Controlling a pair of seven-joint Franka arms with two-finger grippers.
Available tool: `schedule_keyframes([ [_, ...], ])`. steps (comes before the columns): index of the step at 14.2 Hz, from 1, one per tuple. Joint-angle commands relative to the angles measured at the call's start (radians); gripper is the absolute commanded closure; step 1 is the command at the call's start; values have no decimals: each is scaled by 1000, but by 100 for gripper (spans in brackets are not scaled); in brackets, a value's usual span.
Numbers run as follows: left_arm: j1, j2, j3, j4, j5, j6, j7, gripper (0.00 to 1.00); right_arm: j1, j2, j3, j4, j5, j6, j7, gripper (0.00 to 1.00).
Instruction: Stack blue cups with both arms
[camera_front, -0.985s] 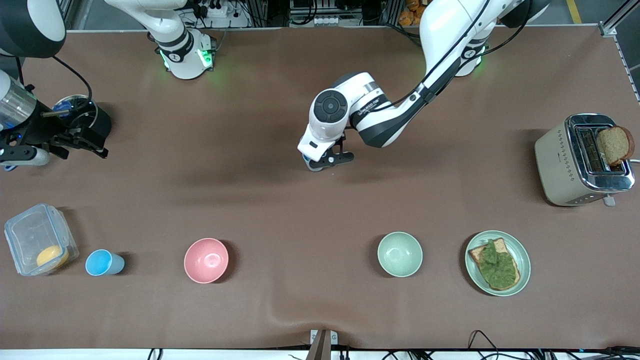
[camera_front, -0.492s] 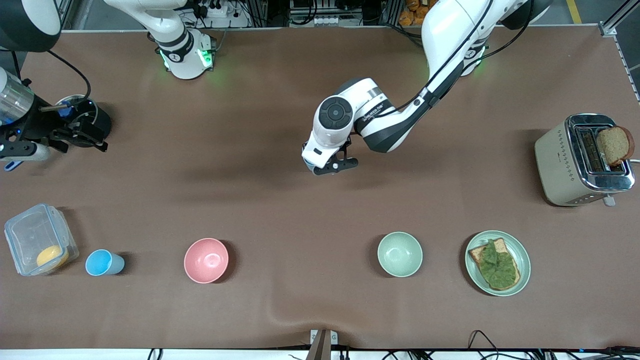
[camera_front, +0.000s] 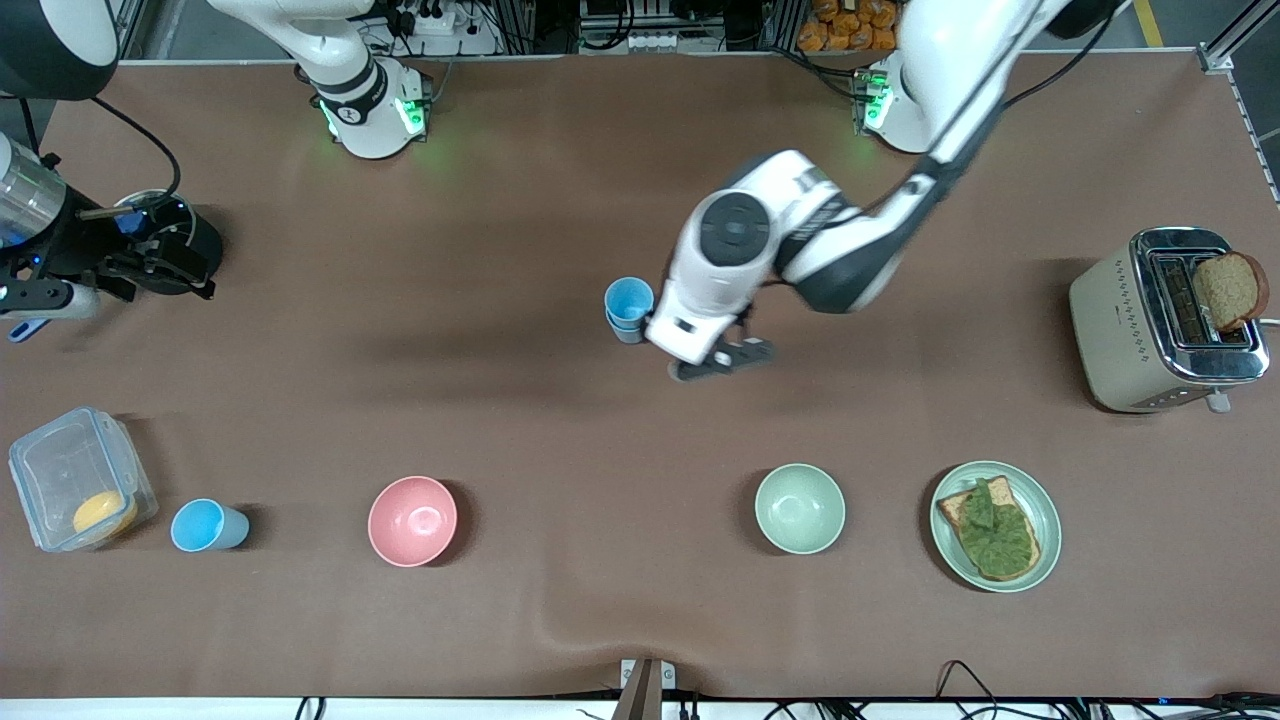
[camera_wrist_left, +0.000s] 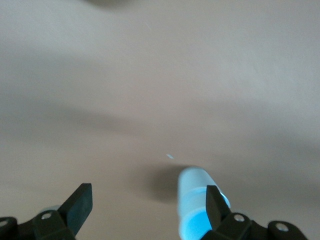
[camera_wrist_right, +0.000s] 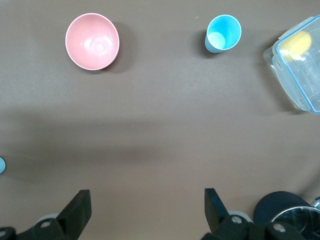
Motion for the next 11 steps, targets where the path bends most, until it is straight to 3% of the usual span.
schedule_keyframes([
  [1,100,-77,-3,10,12,-93,106,0,12,4,-8,18,-8,-25,-9,0],
  [4,190,-120,-2,39,15,-155,171,0,15,4,-8,18,-8,-24,-9,0],
  [8,388,-211,-19,41,34,-280,402,0,10,4,-8,18,-10,-24,-9,0],
  [10,391,-267,29,38,28,-285,474,0,9,4,-9,18,-8,-24,-9,0],
  [11,373,-303,93,27,5,-302,540,0,7,4,-9,18,-8,-25,-9,0],
])
